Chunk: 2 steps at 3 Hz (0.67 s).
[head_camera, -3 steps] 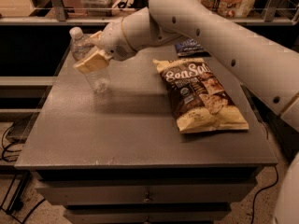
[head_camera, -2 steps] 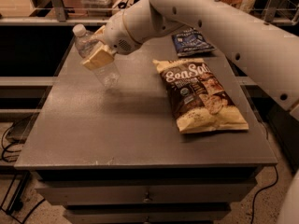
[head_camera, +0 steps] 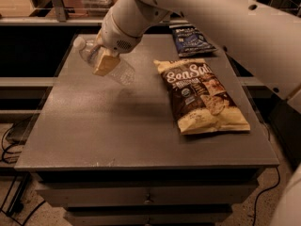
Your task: Knock water bottle over
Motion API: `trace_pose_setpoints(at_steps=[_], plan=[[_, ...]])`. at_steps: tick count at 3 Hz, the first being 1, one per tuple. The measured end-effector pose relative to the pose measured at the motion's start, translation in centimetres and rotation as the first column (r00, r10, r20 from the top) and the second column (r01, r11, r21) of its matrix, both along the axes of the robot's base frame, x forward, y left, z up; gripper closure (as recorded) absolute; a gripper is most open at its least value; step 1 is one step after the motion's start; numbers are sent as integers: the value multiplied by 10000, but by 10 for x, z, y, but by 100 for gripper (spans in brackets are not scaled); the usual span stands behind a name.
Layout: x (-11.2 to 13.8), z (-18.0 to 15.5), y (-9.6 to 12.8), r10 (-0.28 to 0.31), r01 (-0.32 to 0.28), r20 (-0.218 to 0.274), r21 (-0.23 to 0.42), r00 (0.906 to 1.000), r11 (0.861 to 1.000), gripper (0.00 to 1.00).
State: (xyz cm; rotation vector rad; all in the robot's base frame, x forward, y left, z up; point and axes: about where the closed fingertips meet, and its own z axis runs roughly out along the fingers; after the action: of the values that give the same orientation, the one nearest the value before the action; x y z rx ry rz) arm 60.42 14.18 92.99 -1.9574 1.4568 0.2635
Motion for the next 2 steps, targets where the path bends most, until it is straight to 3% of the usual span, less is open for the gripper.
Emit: trace_pose_setpoints(at_steps=[1, 2], plan=[[-10, -24, 0, 294, -283, 62, -1382, 9995, 9900, 82], [-22, -44, 2, 521, -538, -136, -2123, 9985, 9757, 59]])
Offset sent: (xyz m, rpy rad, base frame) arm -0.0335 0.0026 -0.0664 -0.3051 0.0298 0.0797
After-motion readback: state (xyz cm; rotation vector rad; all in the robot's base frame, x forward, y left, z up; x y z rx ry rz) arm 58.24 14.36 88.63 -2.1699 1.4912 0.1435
